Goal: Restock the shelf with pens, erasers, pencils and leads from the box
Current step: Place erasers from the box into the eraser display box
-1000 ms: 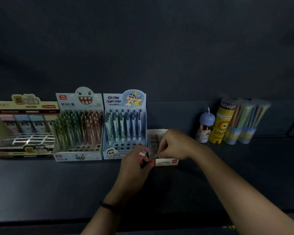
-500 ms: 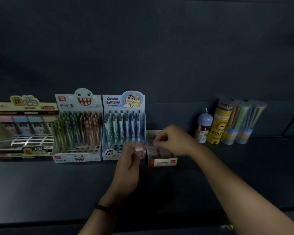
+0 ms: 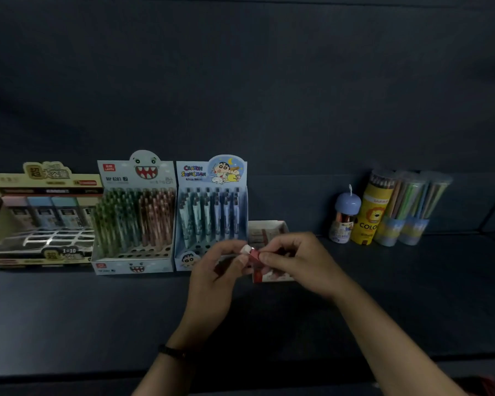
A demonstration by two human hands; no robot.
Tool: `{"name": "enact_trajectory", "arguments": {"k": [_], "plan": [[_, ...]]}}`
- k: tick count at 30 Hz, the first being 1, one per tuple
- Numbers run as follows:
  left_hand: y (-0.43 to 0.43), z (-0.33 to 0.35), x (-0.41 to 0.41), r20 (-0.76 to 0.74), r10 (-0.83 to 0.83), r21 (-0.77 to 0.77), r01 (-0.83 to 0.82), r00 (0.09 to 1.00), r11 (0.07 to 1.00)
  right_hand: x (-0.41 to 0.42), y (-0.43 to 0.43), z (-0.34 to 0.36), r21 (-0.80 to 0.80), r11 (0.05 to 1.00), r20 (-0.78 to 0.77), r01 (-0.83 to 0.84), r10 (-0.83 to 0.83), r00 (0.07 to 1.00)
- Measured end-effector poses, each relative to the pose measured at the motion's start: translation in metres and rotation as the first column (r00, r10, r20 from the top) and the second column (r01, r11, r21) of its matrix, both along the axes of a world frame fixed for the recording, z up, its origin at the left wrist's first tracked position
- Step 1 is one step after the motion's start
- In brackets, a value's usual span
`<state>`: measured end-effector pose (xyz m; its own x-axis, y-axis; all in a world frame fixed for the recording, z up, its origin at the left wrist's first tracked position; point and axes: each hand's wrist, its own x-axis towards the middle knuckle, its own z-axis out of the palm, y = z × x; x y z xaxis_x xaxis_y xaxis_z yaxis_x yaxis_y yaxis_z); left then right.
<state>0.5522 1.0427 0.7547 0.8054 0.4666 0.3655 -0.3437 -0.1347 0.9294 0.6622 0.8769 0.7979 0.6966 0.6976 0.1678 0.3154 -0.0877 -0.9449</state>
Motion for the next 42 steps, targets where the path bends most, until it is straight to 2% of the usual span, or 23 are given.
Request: {"name": "enact_trajectory", "arguments": {"k": [3,5,8,10,11,16,21,28,33,38,42], "plan": [[0.0,-0.001,0.0,-0.001,-0.004,0.055,0.004,1.0,0.998,0.001,-0.003,0.004,0.028,0.999,-0.085,-0.043,0.045,0.995],[-0.002,-0.001,0.0,-0.024,0.016,0.148,-0.013,1.0,0.989,0.005,-0.006,0.009,-0.001,1.0,-0.026,-0.015,0.015,1.0],[-0.004,-0.007,0.003,-0.069,0.077,0.421,-0.041,0.995,0.906,0.022,-0.018,0.017,-0.09,0.986,0.236,0.14,-0.116,0.965],[-0.005,-0.013,0.006,-0.104,0.123,0.593,-0.038,0.987,0.804,0.035,-0.025,0.022,-0.227,0.955,0.415,0.193,-0.085,0.906],[-0.005,-0.014,0.007,-0.119,0.134,0.622,-0.032,0.984,0.783,0.039,-0.026,0.025,-0.307,0.931,0.467,0.196,-0.033,0.884],[-0.007,-0.015,0.011,-0.141,0.213,0.667,-0.067,0.967,0.742,0.05,-0.017,0.037,-0.624,0.756,0.501,0.195,0.196,0.843],[-0.005,-0.018,0.015,-0.132,0.214,0.648,-0.079,0.968,0.758,0.057,-0.01,0.041,-0.731,0.668,0.42,0.14,0.279,0.863],[-0.003,-0.021,0.015,-0.145,0.199,0.63,-0.065,0.969,0.774,0.065,-0.007,0.039,-0.755,0.653,0.353,0.058,0.331,0.875],[-0.005,-0.019,0.014,-0.146,0.191,0.629,-0.058,0.971,0.775,0.068,-0.004,0.032,-0.794,0.606,0.329,0.041,0.372,0.868],[-0.004,-0.02,0.014,-0.138,0.185,0.635,-0.056,0.973,0.77,0.069,-0.001,0.018,-0.767,0.639,0.331,0.056,0.32,0.887],[-0.002,-0.021,0.014,-0.126,0.194,0.658,-0.065,0.973,0.75,0.067,-0.002,0.021,-0.749,0.662,0.343,0.037,0.34,0.875]]}}
